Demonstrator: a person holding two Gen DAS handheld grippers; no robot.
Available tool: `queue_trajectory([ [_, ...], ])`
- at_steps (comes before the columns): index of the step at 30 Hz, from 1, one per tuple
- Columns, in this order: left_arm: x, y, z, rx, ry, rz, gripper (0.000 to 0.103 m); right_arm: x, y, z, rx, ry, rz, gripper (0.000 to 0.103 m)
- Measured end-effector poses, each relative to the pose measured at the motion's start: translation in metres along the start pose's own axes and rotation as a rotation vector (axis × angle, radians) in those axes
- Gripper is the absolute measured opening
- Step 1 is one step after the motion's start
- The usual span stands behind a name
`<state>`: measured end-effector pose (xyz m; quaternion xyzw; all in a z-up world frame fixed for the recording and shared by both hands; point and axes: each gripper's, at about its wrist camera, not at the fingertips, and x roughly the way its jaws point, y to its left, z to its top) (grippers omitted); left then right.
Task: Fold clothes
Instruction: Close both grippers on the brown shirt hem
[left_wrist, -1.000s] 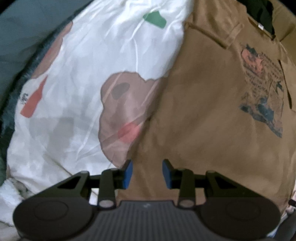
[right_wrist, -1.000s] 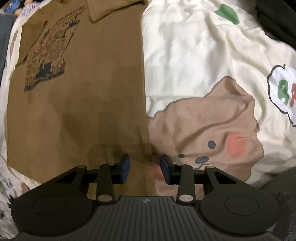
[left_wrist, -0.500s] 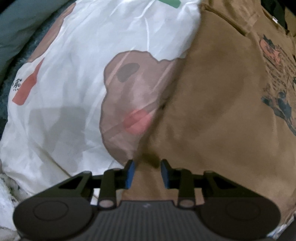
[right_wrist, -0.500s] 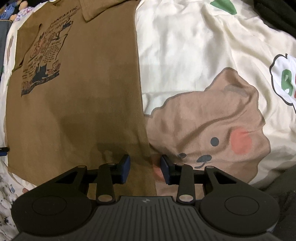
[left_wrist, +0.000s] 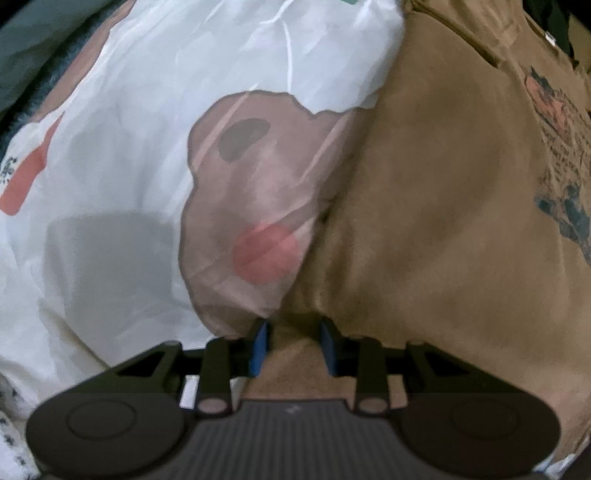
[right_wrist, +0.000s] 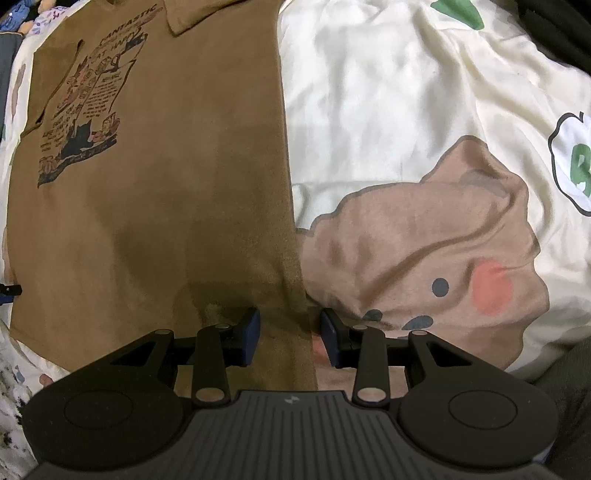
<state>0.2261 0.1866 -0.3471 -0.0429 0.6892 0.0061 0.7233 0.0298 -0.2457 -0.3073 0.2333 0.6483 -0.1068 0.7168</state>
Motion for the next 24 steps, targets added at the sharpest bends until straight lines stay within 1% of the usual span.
queue_trajectory([
  [3,-0.001,0.003,0.002,-0.008,0.023,-0.020,0.025,0.002,0.001,-0.003,-0.005,-0.031,-0.017,0.035],
  [5,-0.001,0.004,0.004,-0.013,0.031,-0.026,0.013,0.002,0.001,-0.005,0.019,-0.043,-0.008,0.026],
  [6,-0.002,0.005,0.004,-0.022,0.034,-0.027,0.011,0.004,0.004,-0.006,0.016,-0.047,-0.004,0.022],
  [7,-0.002,0.006,0.005,-0.037,0.039,-0.029,0.005,0.003,0.005,-0.006,0.012,-0.049,-0.003,0.015],
  [8,-0.004,0.006,0.006,-0.042,0.042,-0.032,0.003,-0.001,0.004,-0.006,0.010,-0.052,0.003,0.009],
  [9,-0.006,0.005,0.007,-0.048,0.044,-0.035,0.003,-0.004,0.004,-0.005,0.009,-0.056,0.009,0.007],
  [16,-0.020,-0.006,0.013,-0.015,0.044,-0.058,0.002,-0.026,-0.004,-0.009,0.024,-0.097,0.044,0.007],
  [21,-0.037,-0.012,0.020,-0.008,0.019,-0.093,0.002,-0.039,0.001,-0.013,0.024,-0.138,0.060,0.006],
  [24,-0.051,-0.013,0.026,0.001,-0.009,-0.112,0.002,-0.046,0.004,-0.013,0.021,-0.158,0.065,0.006],
])
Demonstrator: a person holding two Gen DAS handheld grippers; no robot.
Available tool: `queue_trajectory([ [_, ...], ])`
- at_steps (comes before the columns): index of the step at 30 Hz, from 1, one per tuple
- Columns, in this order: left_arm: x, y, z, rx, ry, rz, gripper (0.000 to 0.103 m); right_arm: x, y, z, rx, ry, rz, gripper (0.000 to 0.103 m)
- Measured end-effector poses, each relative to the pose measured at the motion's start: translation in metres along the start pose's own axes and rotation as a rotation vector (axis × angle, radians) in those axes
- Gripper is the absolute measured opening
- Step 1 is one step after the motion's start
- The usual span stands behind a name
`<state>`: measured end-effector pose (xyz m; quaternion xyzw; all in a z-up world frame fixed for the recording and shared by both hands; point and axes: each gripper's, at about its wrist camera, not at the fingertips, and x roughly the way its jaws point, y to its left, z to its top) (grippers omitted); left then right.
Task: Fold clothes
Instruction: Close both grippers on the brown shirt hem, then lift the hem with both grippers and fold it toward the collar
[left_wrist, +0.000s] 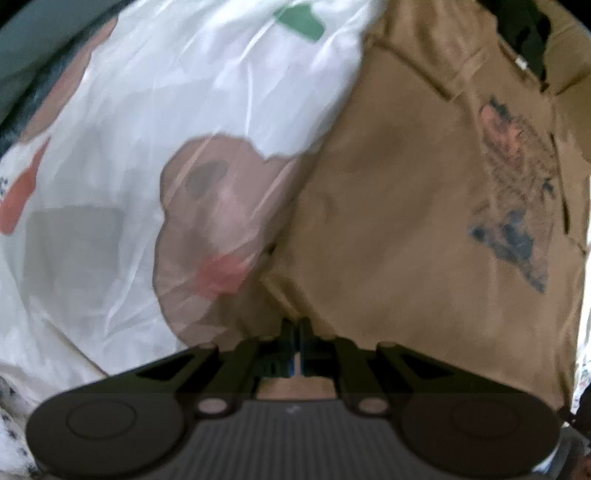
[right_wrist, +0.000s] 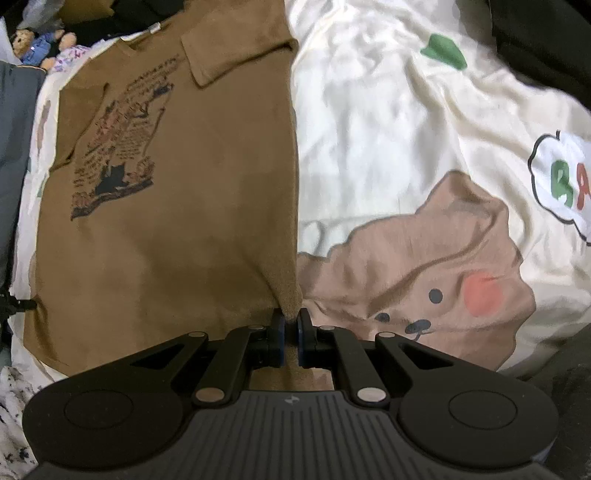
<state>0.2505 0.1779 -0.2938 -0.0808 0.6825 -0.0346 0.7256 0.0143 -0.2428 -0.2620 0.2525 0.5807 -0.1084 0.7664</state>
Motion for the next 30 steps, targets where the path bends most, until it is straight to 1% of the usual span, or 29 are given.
queue_trajectory([
  [4,-0.019,-0.007,0.007,0.032,-0.041,0.004,0.002,-0.011,0.002,0.000,-0.002,-0.027,0.004,0.006],
  [8,-0.038,-0.021,-0.005,0.027,-0.083,-0.020,0.002,-0.020,0.008,0.007,0.002,-0.070,0.013,0.006],
  [11,-0.056,-0.015,-0.003,0.040,-0.108,-0.033,0.002,-0.029,0.014,0.015,-0.004,-0.105,0.027,0.006],
  [14,-0.071,-0.021,0.007,0.045,-0.142,-0.042,0.002,-0.037,0.016,0.022,-0.006,-0.133,0.041,0.006],
  [16,-0.065,-0.022,0.013,0.056,-0.153,-0.031,0.002,-0.040,0.018,0.025,-0.006,-0.144,0.045,0.006],
  [18,-0.075,-0.023,0.016,0.032,-0.174,-0.044,0.002,-0.043,0.020,0.028,-0.008,-0.153,0.051,0.006],
  [21,-0.088,-0.032,0.022,0.044,-0.205,-0.053,0.002,-0.049,0.023,0.037,-0.005,-0.179,0.070,0.005],
  [25,-0.115,-0.054,0.028,0.070,-0.254,-0.081,0.002,-0.060,0.029,0.048,-0.040,-0.213,0.102,0.005],
  [27,-0.124,-0.063,0.030,0.077,-0.264,-0.083,0.002,-0.068,0.030,0.057,-0.057,-0.232,0.122,0.005],
  [29,-0.135,-0.075,0.034,0.098,-0.265,-0.062,0.002,-0.074,0.029,0.066,-0.068,-0.245,0.138,0.005],
  [30,-0.137,-0.077,0.036,0.096,-0.268,-0.065,0.002,-0.078,0.029,0.070,-0.071,-0.255,0.146,0.005],
])
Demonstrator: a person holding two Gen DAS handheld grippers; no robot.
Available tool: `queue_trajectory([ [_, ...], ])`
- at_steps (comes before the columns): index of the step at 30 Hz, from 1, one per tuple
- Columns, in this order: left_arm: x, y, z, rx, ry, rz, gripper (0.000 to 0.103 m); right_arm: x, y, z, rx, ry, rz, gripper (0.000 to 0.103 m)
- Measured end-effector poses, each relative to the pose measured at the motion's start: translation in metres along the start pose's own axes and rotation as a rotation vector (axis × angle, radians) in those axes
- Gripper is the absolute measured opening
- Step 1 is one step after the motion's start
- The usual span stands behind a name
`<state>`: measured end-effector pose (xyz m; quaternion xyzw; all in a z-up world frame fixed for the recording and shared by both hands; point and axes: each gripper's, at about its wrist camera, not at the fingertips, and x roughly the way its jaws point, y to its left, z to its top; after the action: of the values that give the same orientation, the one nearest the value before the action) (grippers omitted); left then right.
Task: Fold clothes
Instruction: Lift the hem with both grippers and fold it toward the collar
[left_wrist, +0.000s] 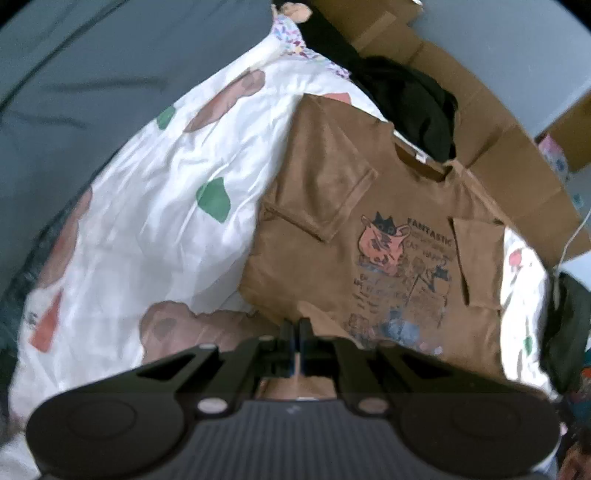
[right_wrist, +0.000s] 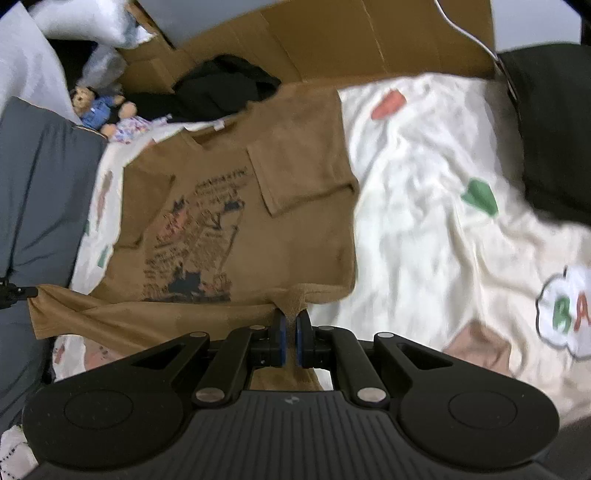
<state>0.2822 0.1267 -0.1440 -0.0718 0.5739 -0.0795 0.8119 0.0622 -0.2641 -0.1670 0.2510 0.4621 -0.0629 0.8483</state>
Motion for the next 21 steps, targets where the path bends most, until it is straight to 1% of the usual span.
queue_trajectory([
  [5,-0.011,0.000,0.028,-0.061,-0.049,-0.029,0.002,-0.006,-0.005,0.024,-0.014,-0.036,0.014,0.005],
  [9,-0.007,0.000,0.047,-0.039,-0.078,-0.057,0.002,-0.005,-0.014,0.045,-0.002,-0.057,0.016,0.005],
  [10,-0.005,0.000,0.050,-0.035,-0.086,-0.069,0.002,-0.005,-0.015,0.046,-0.002,-0.058,0.016,0.005],
  [11,-0.004,0.000,0.053,-0.037,-0.096,-0.082,0.002,-0.002,-0.019,0.054,0.000,-0.060,0.012,0.005],
  [15,0.003,0.000,0.060,-0.049,-0.129,-0.117,0.002,0.003,-0.024,0.068,0.000,-0.071,0.007,0.005],
  [18,0.006,0.002,0.062,-0.073,-0.153,-0.153,0.002,0.003,-0.024,0.078,-0.004,-0.085,0.004,0.005],
  [19,0.006,0.004,0.063,-0.090,-0.167,-0.178,0.002,0.004,-0.024,0.081,-0.008,-0.087,0.004,0.005],
  [21,0.006,0.006,0.065,-0.095,-0.178,-0.181,0.002,0.007,-0.023,0.087,-0.017,-0.090,0.003,0.005],
])
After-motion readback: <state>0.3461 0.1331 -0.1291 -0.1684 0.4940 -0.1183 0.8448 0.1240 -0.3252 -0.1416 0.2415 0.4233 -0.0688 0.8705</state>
